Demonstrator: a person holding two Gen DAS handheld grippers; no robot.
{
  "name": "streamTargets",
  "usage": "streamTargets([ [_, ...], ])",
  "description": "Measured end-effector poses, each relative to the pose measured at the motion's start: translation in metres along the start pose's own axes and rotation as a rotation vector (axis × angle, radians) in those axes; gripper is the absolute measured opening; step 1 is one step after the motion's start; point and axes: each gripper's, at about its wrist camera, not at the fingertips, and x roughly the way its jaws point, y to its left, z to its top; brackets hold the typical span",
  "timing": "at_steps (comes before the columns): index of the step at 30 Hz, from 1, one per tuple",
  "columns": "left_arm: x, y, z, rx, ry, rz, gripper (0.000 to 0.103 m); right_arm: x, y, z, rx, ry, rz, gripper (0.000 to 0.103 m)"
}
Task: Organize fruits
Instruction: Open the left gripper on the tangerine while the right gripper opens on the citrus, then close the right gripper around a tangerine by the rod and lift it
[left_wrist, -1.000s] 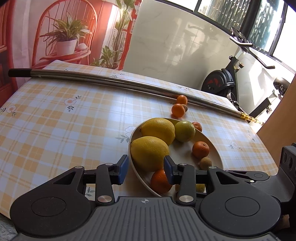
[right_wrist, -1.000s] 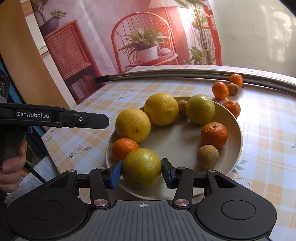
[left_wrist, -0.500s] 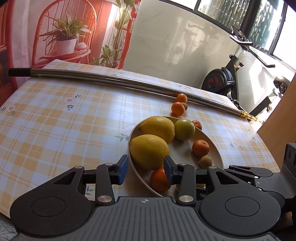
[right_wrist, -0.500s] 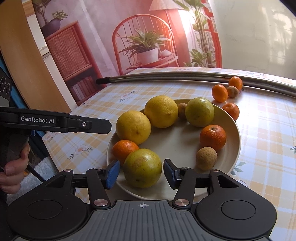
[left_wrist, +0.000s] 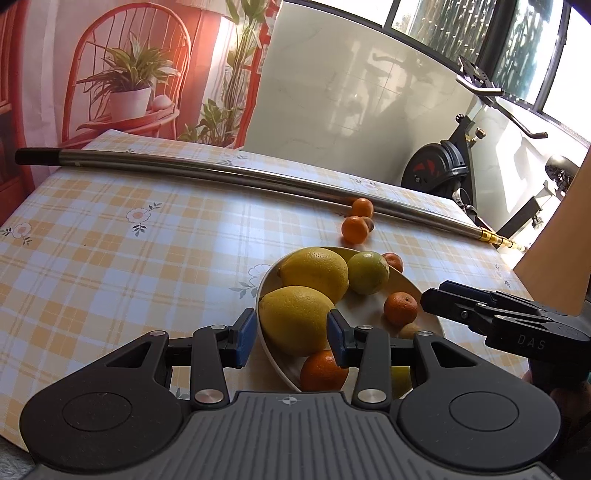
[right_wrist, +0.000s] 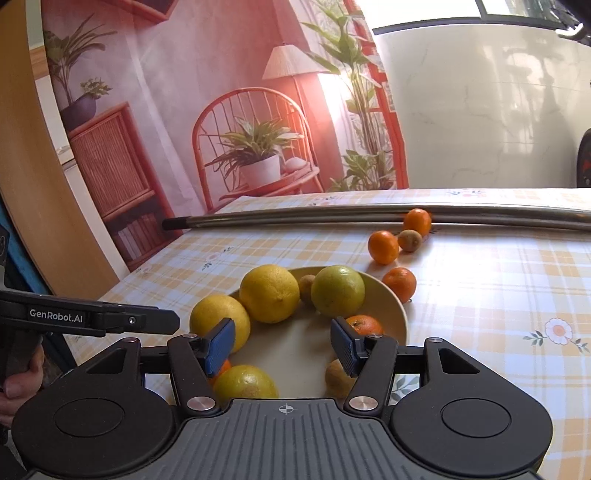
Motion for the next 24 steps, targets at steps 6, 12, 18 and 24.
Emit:
streamTargets([
  [6,-0.002,0.003,0.022,-0.003,-0.043,0.01,0.043,-0.002,-0.035,0.017,0.03,-0.069,-0.093,0.054],
  [12,-0.006,0.005,0.047,-0.007,-0.096,0.036,0.043,0.005,-0.065,0.03,0.027,-0.094,-0.156,0.052],
  [18,-0.003,0.002,0.056,-0.017,-0.128,0.043,0.044,0.03,-0.086,0.039,0.076,0.003,-0.147,0.043],
  [24,0.007,0.006,0.044,-0.05,-0.094,0.037,0.044,0.061,-0.087,0.042,0.107,0.062,-0.127,0.041],
])
